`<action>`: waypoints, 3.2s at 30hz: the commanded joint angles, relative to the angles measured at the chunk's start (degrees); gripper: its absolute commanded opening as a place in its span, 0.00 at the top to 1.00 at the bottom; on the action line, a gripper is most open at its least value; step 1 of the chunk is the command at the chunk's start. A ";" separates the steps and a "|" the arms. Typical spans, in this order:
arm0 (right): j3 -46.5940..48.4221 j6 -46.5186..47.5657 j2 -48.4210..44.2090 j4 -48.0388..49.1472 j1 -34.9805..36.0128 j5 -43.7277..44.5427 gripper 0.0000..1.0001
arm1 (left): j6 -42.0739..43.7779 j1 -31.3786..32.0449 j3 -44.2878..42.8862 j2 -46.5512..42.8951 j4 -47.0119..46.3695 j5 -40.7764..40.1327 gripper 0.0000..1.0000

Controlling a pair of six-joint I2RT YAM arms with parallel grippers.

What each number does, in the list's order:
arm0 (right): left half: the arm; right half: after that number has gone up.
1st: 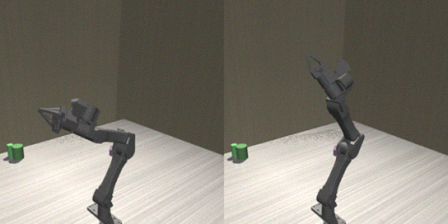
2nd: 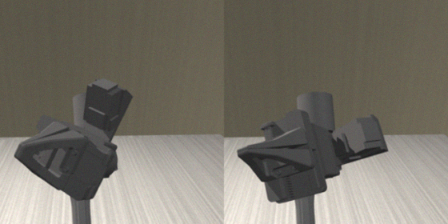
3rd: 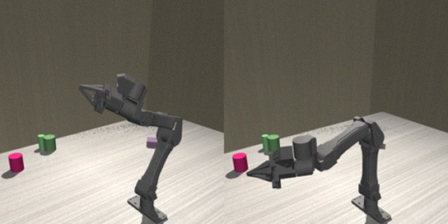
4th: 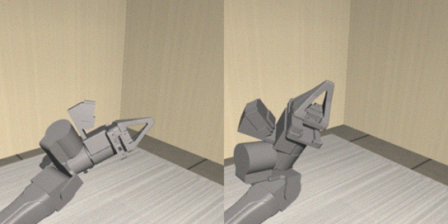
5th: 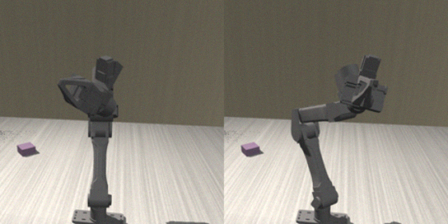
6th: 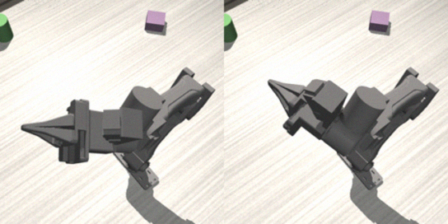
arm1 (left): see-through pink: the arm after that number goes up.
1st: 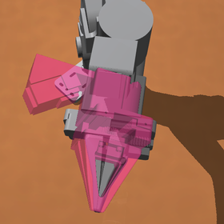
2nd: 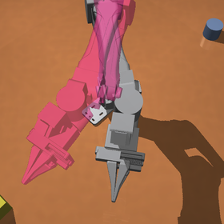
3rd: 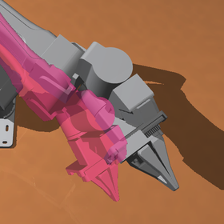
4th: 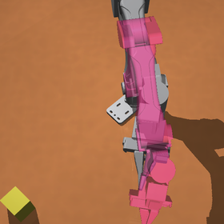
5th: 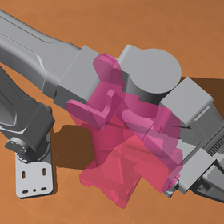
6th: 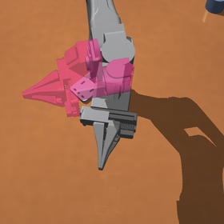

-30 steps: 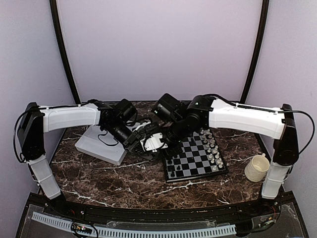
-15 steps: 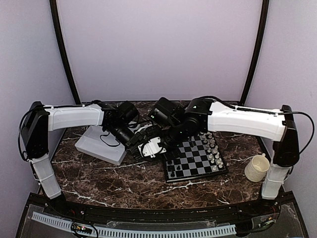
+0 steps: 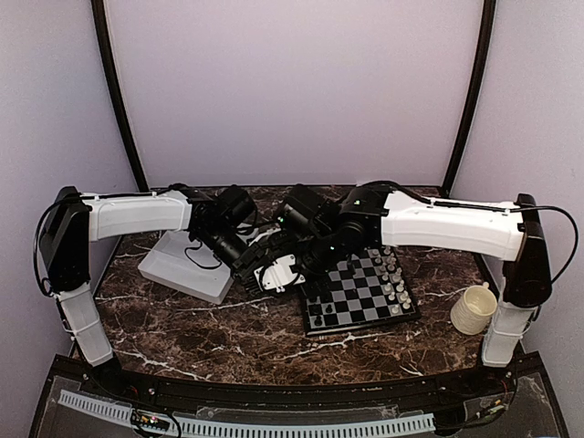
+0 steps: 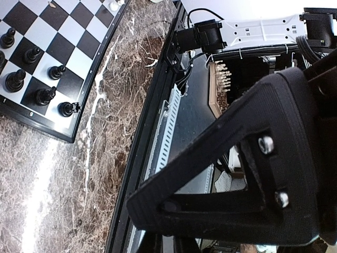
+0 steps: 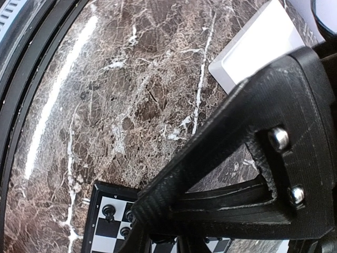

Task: Set up the chess pieces on the board

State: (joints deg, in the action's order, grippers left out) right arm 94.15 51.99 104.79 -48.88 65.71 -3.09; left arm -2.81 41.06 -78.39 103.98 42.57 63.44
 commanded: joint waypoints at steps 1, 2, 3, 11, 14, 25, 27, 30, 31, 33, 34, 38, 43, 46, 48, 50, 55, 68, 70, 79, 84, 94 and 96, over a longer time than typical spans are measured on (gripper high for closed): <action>0.35 -0.95 -0.49 1.83 0.82 -0.35 0.90 | 0.33 0.16 -1.58 -0.21 0.33 1.71 1.00; 0.23 -1.05 -0.41 1.92 0.75 -0.14 0.93 | 0.38 0.12 -1.63 -0.20 0.41 1.23 0.99; 0.01 -1.19 -0.52 2.07 0.69 0.06 0.94 | 0.58 0.10 -1.74 -0.30 0.50 0.62 0.98; -2.29 -6.99 -3.98 2.14 -6.76 -11.08 0.96 | 1.95 -1.58 2.59 -10.80 -3.31 -11.39 0.77; -3.17 -10.53 -5.70 2.33 -10.91 -19.55 0.96 | -2.72 -3.90 6.48 -18.39 -12.18 -19.27 0.74; -7.61 -23.50 -8.24 7.90 -22.71 -44.83 0.96 | 0.22 1.59 22.20 -33.07 -50.49 -41.91 0.69; -7.75 -24.87 -8.14 8.64 -23.20 -46.58 0.96 | 2.93 2.66 22.49 -32.30 -53.36 -40.68 0.69; -7.57 -26.06 -7.79 9.23 -23.55 -48.42 0.96 | 7.28 5.62 20.91 -30.57 -54.25 -39.34 0.67; -7.42 -26.32 -7.69 9.27 -23.73 -49.01 0.96 | 10.41 6.32 20.34 -29.51 -52.91 -38.96 0.67; -7.24 -26.73 -7.38 9.40 -23.87 -49.81 0.96 | 15.10 8.28 18.37 -28.03 -49.77 -39.33 0.66; -7.15 -26.83 -7.29 9.44 -23.95 -49.96 0.96 | 16.29 9.20 17.35 -27.60 -48.89 -39.57 0.65; -7.14 -27.15 -6.98 9.58 -23.96 -50.16 0.96 | 19.88 10.03 15.50 -26.00 -45.49 -39.12 0.64; -7.14 -27.20 -6.97 9.62 -23.97 -50.25 0.96 | 20.33 10.05 15.07 -24.97 -44.83 -39.49 0.62; -7.14 -27.20 -6.97 9.66 -23.97 -50.34 0.96 | 19.99 10.18 14.58 -23.76 -44.46 -39.89 0.61; -7.14 -27.20 -7.02 9.59 -24.01 -50.33 0.96 | 19.71 10.17 14.36 -23.26 -44.57 -39.95 0.62; -7.27 -27.16 -7.17 9.54 -24.02 -50.30 0.96 | 19.65 10.18 14.20 -22.86 -44.85 -39.39 0.63; -7.48 -27.12 -7.32 9.66 -24.00 -50.19 0.95 | 19.51 10.12 13.15 -21.56 -44.82 -38.29 0.68; -8.10 -26.87 -7.83 9.83 -24.03 -49.48 0.95 | 18.18 10.18 10.96 -19.16 -43.44 -36.69 0.92; -8.27 -26.58 -8.21 9.71 -24.09 -48.77 0.91 | 17.85 10.18 10.46 -18.69 -43.02 -37.31 0.94; -14.64 -17.57 -15.78 2.32 -30.40 -38.59 0.49 | 16.69 10.11 2.42 -13.08 -34.00 -39.47 0.97; -23.20 -17.45 -23.41 4.76 -41.78 -38.76 0.45 | 17.56 10.79 -5.14 -5.80 -23.81 -37.78 0.97; -35.67 -22.84 -31.16 15.47 -54.99 -38.43 0.44 | 24.99 18.31 -25.09 10.35 -3.07 -42.49 0.98; -35.68 -23.06 -31.28 15.71 -55.05 -38.61 0.44 | 26.42 19.66 -27.05 12.82 -0.45 -43.40 0.98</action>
State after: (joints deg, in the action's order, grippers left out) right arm 59.35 30.59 74.96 -37.65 10.94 -40.88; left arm 18.98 58.54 -100.64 114.28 31.05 22.17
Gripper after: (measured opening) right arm 0.556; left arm 0.076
